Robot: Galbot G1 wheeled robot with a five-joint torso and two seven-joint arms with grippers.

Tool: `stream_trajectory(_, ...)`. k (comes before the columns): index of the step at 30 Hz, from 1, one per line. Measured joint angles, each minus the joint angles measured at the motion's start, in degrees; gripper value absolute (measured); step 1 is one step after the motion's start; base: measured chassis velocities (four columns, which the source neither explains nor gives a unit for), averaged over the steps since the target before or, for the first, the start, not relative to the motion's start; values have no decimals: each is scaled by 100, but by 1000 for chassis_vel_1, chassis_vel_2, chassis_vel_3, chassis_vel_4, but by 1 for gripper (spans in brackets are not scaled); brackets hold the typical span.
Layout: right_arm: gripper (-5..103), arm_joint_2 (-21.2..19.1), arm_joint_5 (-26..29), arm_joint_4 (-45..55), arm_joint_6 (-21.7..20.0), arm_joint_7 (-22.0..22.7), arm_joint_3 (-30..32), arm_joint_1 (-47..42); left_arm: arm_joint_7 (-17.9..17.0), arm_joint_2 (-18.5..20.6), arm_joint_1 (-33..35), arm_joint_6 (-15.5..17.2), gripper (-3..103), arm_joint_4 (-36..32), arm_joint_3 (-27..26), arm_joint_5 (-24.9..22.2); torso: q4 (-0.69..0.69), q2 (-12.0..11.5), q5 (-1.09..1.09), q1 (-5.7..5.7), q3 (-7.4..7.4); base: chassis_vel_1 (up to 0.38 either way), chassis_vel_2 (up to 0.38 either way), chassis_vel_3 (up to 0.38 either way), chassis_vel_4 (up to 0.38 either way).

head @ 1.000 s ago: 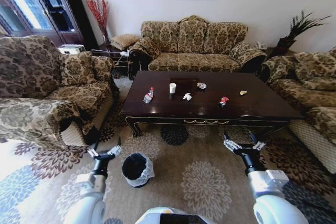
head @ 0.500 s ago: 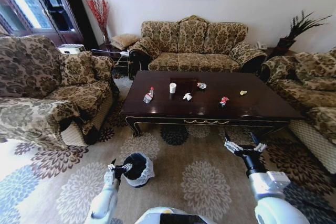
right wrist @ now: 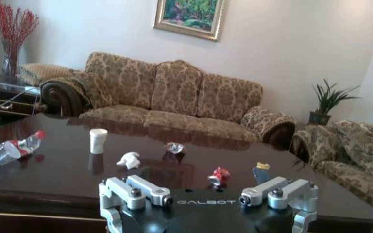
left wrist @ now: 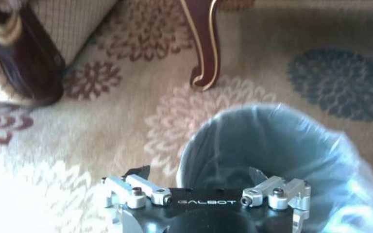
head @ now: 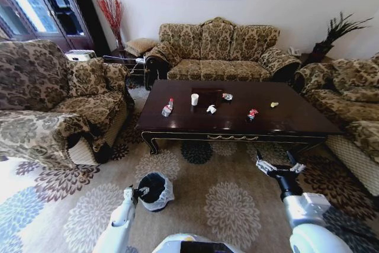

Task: Move to the front of the table and place the trash on the table into the trash bin.

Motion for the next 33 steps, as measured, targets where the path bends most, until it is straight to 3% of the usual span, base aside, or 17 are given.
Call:
stream_trajectory(3, 100, -74, 52, 11, -3, 73, 4, -22, 89, -32, -173, -42, 100, 450, -30, 27, 0, 0, 1, -1, 0, 0, 0, 0, 0)
stream_trajectory(11, 100, -113, 98, 91, -33, 154, 62, -85, 183, -147, -478, -81, 103, 815, 1, 28, 0, 0, 0, -1, 0, 0, 0, 0, 0)
stream_trajectory(14, 100, -84, 106, 106, -29, 155, 116, -126, 197, -148, -569, -68, 96, 956, -3, 63, -1, 0, 0, -1, 0, 0, 0, 0, 0)
stream_trajectory(17, 100, -44, 139, 117, 44, 97, 269, -208, 215, -127, -663, 14, 82, 1127, -15, 144, 0, 0, 1, -1, 0, 0, 0, 0, 0)
stream_trajectory(22, 100, -40, 181, 123, 116, 16, 386, -251, 215, -125, -733, 1, 71, 1311, -39, 190, -1, 0, -1, -1, 0, 0, 0, 0, 0)
stream_trajectory(25, 100, -44, 217, 132, 151, -19, 427, -250, 189, -125, -796, -31, 55, 1446, -55, 215, 1, 0, 0, -1, 0, 0, 0, 0, 0)
stream_trajectory(26, 100, -44, 217, 132, 151, -19, 427, -250, 189, -125, -796, -31, 55, 1446, -55, 215, 1, 0, 0, -1, 0, 0, 0, 0, 0)
stream_trajectory(33, 100, -1, 217, 139, 182, -57, 438, -247, 155, -125, -925, -36, 28, 1544, -59, 213, 1, 0, 2, -1, 0, 0, 0, 0, 0)
